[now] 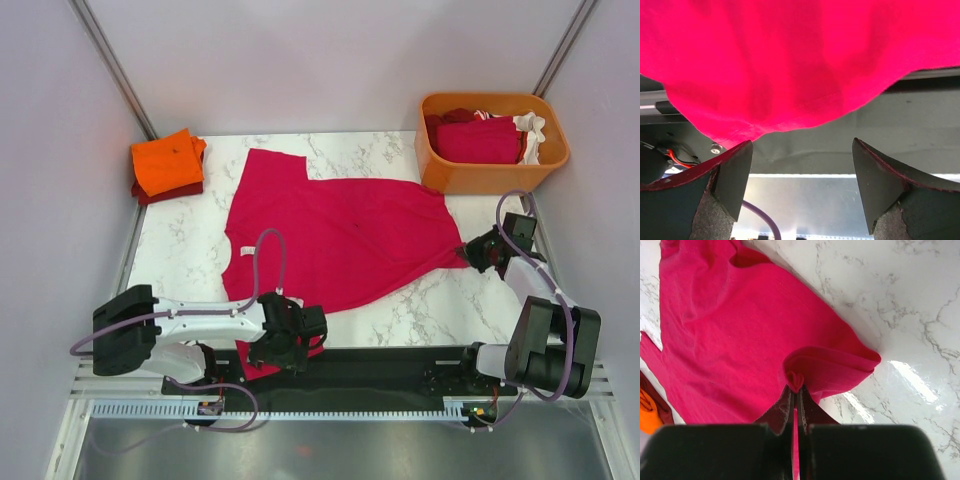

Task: Fold and stack the t-shirts
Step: Fold the tshirt

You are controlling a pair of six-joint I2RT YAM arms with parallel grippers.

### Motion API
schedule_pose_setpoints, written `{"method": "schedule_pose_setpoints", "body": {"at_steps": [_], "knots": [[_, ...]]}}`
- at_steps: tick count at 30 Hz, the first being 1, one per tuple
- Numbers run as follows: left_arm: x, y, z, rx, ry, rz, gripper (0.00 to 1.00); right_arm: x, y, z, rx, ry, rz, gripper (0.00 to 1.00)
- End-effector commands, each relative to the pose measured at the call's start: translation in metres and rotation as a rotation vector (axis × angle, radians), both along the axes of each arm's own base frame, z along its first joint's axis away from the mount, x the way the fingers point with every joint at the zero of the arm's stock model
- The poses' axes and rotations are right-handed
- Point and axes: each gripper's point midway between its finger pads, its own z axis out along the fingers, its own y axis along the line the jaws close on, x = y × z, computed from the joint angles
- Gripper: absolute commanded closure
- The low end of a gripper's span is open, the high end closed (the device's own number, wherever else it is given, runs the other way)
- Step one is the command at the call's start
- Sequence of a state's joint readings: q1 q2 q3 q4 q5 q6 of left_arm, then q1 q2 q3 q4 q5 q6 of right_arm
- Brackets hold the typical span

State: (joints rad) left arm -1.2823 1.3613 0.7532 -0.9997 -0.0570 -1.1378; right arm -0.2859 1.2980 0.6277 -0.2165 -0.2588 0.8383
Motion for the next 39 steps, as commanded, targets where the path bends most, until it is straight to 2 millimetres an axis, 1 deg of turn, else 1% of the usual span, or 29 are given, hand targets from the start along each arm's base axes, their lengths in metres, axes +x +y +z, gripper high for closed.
{"method": "schedule_pose_setpoints", "body": {"at_steps": [1,3,4,6,7,9,10,12,13,14,15,17,18,20,21,23,24,25,27,28,30,33,35,36,37,38,39], "knots": [[0.012,0.007,0.002,0.036,-0.086,0.045,0.12,0.006,0.002,0.005,0.010,-0.046,0.020,1.00],[0.023,0.007,0.005,0.032,-0.145,0.021,0.12,0.005,0.003,0.004,0.011,-0.049,0.027,1.00],[0.026,0.005,0.009,0.022,-0.163,-0.004,0.12,0.005,0.004,0.004,0.013,-0.048,0.028,1.00],[0.032,0.008,0.009,0.028,-0.193,-0.019,0.12,0.004,0.004,0.003,0.013,-0.046,0.031,1.00],[0.032,0.008,0.008,0.028,-0.193,-0.027,0.11,0.004,0.004,0.002,0.015,-0.045,0.032,1.00],[0.027,0.016,-0.001,0.052,-0.168,-0.032,0.11,0.004,0.004,0.002,0.013,-0.042,0.035,1.00],[0.023,0.020,-0.008,0.064,-0.153,-0.035,0.13,0.004,0.004,0.001,0.010,-0.042,0.034,1.00],[0.017,0.023,-0.015,0.064,-0.124,-0.026,0.16,0.003,0.003,0.000,0.008,-0.040,0.034,1.00],[0.014,0.028,-0.020,0.071,-0.115,-0.024,0.16,0.004,0.003,0.001,0.005,-0.043,0.035,1.00],[0.014,0.025,-0.022,0.054,-0.115,-0.018,0.18,0.003,0.003,0.000,0.004,-0.040,0.035,1.00],[0.014,0.025,-0.022,0.044,-0.116,-0.010,0.21,0.004,0.002,0.000,0.001,-0.039,0.035,1.00],[0.013,0.028,-0.026,0.049,-0.117,-0.007,0.26,0.004,0.002,0.000,0.000,-0.039,0.036,1.00],[0.013,0.031,-0.028,0.058,-0.119,-0.006,0.35,0.004,0.003,-0.001,0.001,-0.037,0.040,1.00],[0.014,0.033,-0.031,0.066,-0.123,-0.007,0.44,0.004,0.002,0.000,-0.004,-0.040,0.041,1.00],[0.015,0.033,-0.031,0.071,-0.128,-0.007,0.57,0.004,0.002,0.001,-0.004,-0.041,0.041,1.00],[0.016,0.032,-0.031,0.068,-0.134,-0.010,0.67,0.005,0.001,0.002,-0.009,-0.043,0.039,1.00],[0.017,0.032,-0.031,0.070,-0.136,-0.011,0.77,0.004,0.001,0.001,-0.011,-0.042,0.039,1.00],[0.017,0.032,-0.031,0.070,-0.138,-0.014,0.80,0.004,0.001,0.001,-0.013,-0.040,0.041,1.00],[0.017,0.033,-0.030,0.071,-0.140,-0.021,0.93,0.003,0.001,0.000,-0.016,-0.039,0.044,1.00],[0.017,0.034,-0.029,0.072,-0.140,-0.024,0.97,0.003,0.001,0.000,-0.017,-0.040,0.047,1.00],[0.018,0.031,-0.024,0.051,-0.143,-0.026,0.98,0.000,0.004,-0.001,-0.010,-0.034,0.057,1.00],[0.018,0.029,-0.004,0.011,-0.153,-0.017,0.98,-0.006,0.006,0.001,-0.007,-0.035,0.065,1.00],[0.017,0.026,0.016,-0.036,-0.160,-0.011,0.98,-0.009,0.009,0.010,-0.013,-0.058,0.077,1.00],[0.017,0.025,0.024,-0.052,-0.165,-0.001,0.98,-0.015,0.011,0.009,-0.006,-0.048,0.081,1.00],[0.019,0.021,0.037,-0.079,-0.174,0.005,0.98,-0.018,0.014,0.017,-0.003,-0.073,0.090,1.00],[0.017,0.029,0.045,-0.062,-0.169,0.009,0.98,-0.021,0.017,0.019,-0.001,-0.078,0.094,1.00],[0.019,0.021,0.056,-0.115,-0.187,0.017,0.98,-0.032,0.020,0.016,0.009,-0.053,0.098,1.00]]}}
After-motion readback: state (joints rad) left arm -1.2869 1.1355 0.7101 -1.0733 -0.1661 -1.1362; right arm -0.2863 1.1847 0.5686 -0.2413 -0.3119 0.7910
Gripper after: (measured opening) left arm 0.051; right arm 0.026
